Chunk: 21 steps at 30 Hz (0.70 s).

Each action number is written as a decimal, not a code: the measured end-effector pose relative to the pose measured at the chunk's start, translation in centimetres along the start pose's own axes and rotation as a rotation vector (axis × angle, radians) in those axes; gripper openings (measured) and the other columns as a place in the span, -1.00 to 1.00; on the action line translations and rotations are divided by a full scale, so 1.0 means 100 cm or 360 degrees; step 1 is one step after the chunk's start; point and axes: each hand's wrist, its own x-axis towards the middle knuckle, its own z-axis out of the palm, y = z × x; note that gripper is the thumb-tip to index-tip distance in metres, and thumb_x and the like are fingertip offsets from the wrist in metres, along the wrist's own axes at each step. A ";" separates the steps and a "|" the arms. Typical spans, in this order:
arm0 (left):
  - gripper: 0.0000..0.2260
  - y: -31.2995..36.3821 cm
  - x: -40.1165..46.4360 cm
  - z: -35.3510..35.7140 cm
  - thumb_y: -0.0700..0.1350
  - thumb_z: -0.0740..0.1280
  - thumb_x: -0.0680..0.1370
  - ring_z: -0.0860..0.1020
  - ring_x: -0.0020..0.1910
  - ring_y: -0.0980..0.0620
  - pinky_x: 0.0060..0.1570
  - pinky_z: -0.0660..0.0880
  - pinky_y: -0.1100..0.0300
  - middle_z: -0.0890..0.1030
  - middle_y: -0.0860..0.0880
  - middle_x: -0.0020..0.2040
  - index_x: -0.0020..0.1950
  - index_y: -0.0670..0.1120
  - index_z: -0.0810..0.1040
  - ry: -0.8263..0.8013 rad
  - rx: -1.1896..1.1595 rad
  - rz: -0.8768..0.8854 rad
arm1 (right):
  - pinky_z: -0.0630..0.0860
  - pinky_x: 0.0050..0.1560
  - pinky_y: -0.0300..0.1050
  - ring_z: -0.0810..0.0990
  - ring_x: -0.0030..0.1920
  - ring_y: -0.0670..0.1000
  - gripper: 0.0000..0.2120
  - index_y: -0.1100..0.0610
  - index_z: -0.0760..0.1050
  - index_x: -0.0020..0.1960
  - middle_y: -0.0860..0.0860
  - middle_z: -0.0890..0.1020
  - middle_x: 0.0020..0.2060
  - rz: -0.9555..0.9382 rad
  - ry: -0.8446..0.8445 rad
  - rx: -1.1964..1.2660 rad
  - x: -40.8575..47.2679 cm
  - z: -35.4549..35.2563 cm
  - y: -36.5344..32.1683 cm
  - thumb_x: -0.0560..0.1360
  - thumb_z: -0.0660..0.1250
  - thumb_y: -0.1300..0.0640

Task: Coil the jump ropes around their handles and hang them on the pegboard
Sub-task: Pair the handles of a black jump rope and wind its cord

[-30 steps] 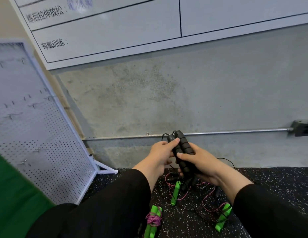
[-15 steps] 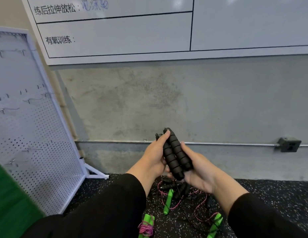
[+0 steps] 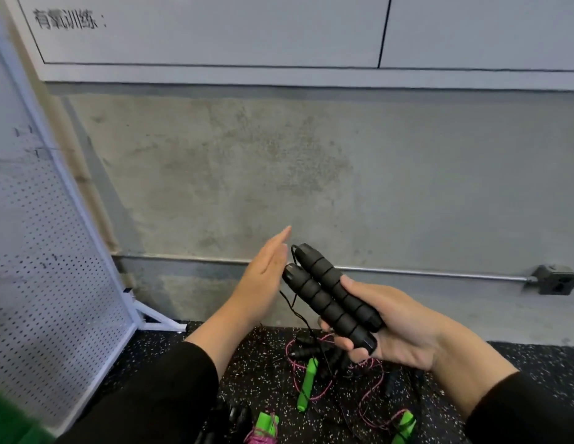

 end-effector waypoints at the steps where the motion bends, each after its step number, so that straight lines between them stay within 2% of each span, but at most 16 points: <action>1: -0.63 -0.005 0.003 0.002 0.05 0.04 0.73 0.40 0.38 0.38 0.35 0.28 0.45 0.53 0.28 0.36 0.48 0.09 0.45 -0.0016 -0.0077 0.0002 | 0.46 -0.39 -0.11 0.50 -0.26 0.13 -0.50 0.24 0.41 0.40 0.29 0.53 -0.01 0.0013 -0.0041 0.0013 0.005 -0.005 0.001 0.62 0.33 -0.08; 3: -0.64 -0.018 0.009 0.008 0.08 0.04 0.71 0.59 0.15 0.28 0.18 0.45 0.38 0.69 0.23 0.09 0.27 0.10 0.61 0.0092 -0.0265 -0.0024 | 0.45 -0.38 -0.11 0.49 -0.26 0.14 -0.48 0.25 0.45 0.39 0.29 0.53 -0.01 0.0011 -0.0095 0.0066 0.013 -0.018 0.003 0.59 0.37 -0.08; 4: -0.64 -0.025 0.012 0.012 0.11 0.06 0.68 0.64 -0.02 0.18 0.04 0.53 0.29 0.70 0.16 -0.07 0.19 0.11 0.64 0.0146 -0.0358 -0.0055 | 0.44 -0.39 -0.11 0.49 -0.26 0.14 -0.47 0.25 0.45 0.38 0.29 0.53 -0.01 0.0000 -0.0105 0.0105 0.016 -0.023 0.005 0.58 0.40 -0.08; 5: -0.65 -0.031 0.015 0.016 0.14 0.07 0.67 0.61 -0.22 0.08 -0.15 0.55 0.21 0.64 0.10 -0.22 0.15 0.09 0.63 0.0178 -0.0428 -0.0079 | 0.44 -0.39 -0.11 0.49 -0.26 0.13 -0.45 0.26 0.45 0.38 0.29 0.53 -0.01 -0.0019 -0.0105 0.0148 0.020 -0.029 0.006 0.56 0.42 -0.08; 6: -0.66 -0.035 0.018 0.021 0.13 0.07 0.68 0.49 -0.37 0.05 -0.34 0.47 0.19 0.53 0.08 -0.32 0.14 0.06 0.60 0.0194 -0.0487 -0.0100 | 0.44 -0.40 -0.12 0.49 -0.27 0.13 -0.44 0.26 0.45 0.39 0.29 0.53 -0.02 -0.0048 -0.0094 0.0187 0.025 -0.034 0.006 0.56 0.42 -0.08; 7: -0.68 -0.038 0.022 0.025 0.10 0.07 0.71 0.38 -0.44 0.06 -0.44 0.37 0.20 0.44 0.09 -0.36 0.12 0.01 0.57 0.0209 -0.0517 -0.0128 | 0.44 -0.41 -0.12 0.48 -0.28 0.12 -0.45 0.25 0.44 0.40 0.28 0.54 -0.03 -0.0085 -0.0069 0.0217 0.031 -0.038 0.004 0.57 0.39 -0.09; 10: -0.73 -0.042 0.032 0.039 -0.01 0.06 0.75 0.27 -0.44 0.10 -0.47 0.22 0.23 0.36 0.10 -0.37 0.03 -0.03 0.51 0.0219 -0.0521 -0.0185 | 0.42 -0.43 -0.15 0.45 -0.31 0.10 -0.52 0.22 0.46 0.40 0.26 0.54 -0.07 -0.0208 0.0011 0.0245 0.047 -0.044 -0.003 0.65 0.23 -0.10; 12: -0.74 -0.044 0.037 0.048 -0.05 0.09 0.75 0.29 -0.42 0.10 -0.45 0.24 0.23 0.37 0.09 -0.36 0.01 0.03 0.53 0.0173 -0.0460 -0.0232 | 0.41 -0.44 -0.16 0.45 -0.31 0.09 -0.52 0.24 0.49 0.38 0.25 0.55 -0.06 -0.0285 0.0057 0.0249 0.055 -0.047 -0.005 0.66 0.17 -0.10; 14: -0.76 -0.048 0.042 0.055 -0.06 0.10 0.75 0.35 -0.40 0.13 -0.39 0.31 0.26 0.41 0.11 -0.36 0.07 0.09 0.56 0.0084 -0.0270 -0.0242 | 0.38 -0.45 -0.16 0.45 -0.31 0.09 -0.51 0.26 0.50 0.36 0.25 0.55 -0.06 -0.0342 0.0119 0.0284 0.061 -0.049 -0.006 0.65 0.18 -0.10; 17: -0.79 -0.051 0.048 0.065 -0.14 0.12 0.73 0.41 -0.38 0.25 -0.33 0.34 0.35 0.49 0.17 -0.35 0.10 0.00 0.54 -0.0111 0.0074 -0.0202 | 0.32 -0.45 -0.15 0.45 -0.33 0.09 -0.53 0.25 0.50 0.32 0.25 0.54 -0.08 -0.0446 0.0253 0.0338 0.070 -0.055 -0.009 0.61 0.21 -0.09; 19: -0.78 -0.051 0.050 0.067 -0.22 0.14 0.70 0.41 -0.37 0.24 -0.33 0.33 0.35 0.50 0.15 -0.34 -0.07 -0.04 0.51 -0.0166 0.0189 -0.0211 | 0.30 -0.42 -0.14 0.44 -0.32 0.10 -0.63 0.16 0.52 0.28 0.25 0.53 -0.07 -0.0489 0.0369 0.0133 0.077 -0.062 -0.010 0.62 0.23 -0.06; 21: -0.71 -0.052 0.053 0.066 -0.23 0.18 0.67 0.37 -0.40 0.18 -0.34 0.31 0.25 0.46 0.14 -0.41 -0.23 -0.01 0.46 -0.0192 0.0238 -0.0306 | 0.31 -0.38 -0.12 0.43 -0.31 0.12 -0.74 0.04 0.55 0.27 0.24 0.54 -0.08 -0.0516 0.0477 -0.0241 0.080 -0.066 -0.009 0.64 0.24 -0.01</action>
